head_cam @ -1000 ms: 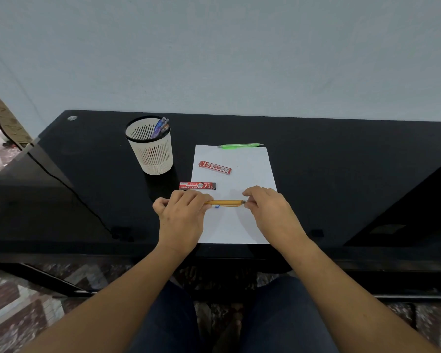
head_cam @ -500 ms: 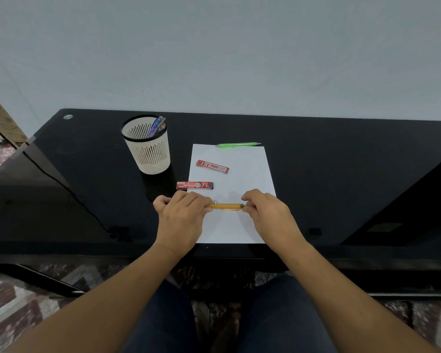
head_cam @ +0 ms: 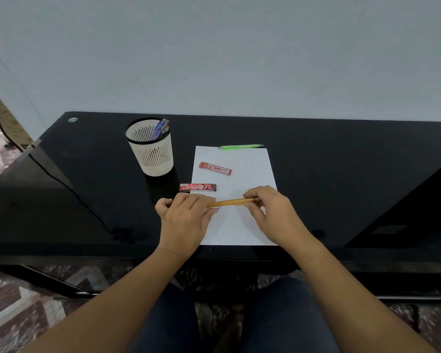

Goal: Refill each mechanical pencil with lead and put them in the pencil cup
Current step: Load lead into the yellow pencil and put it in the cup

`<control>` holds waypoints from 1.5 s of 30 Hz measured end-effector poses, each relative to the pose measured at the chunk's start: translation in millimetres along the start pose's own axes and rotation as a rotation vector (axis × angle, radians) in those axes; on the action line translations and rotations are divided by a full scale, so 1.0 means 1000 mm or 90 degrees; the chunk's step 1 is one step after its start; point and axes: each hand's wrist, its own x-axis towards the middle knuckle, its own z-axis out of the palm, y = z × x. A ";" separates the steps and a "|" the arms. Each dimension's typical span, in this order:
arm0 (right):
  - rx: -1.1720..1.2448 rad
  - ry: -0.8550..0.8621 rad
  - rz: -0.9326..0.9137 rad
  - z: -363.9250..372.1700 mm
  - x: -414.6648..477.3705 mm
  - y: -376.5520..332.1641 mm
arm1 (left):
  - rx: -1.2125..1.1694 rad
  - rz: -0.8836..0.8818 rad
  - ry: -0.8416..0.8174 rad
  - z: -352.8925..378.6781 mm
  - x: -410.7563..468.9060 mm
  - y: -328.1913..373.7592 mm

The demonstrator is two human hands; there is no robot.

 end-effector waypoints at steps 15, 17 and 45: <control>0.225 0.140 0.086 -0.042 0.022 -0.014 | 0.059 -0.020 -0.156 -0.012 0.023 -0.027; 0.225 0.161 0.080 -0.045 0.028 -0.020 | 0.052 -0.021 -0.173 -0.011 0.020 -0.034; 0.128 0.141 0.151 -0.033 0.064 -0.038 | -0.068 -0.102 -0.190 0.004 0.014 -0.047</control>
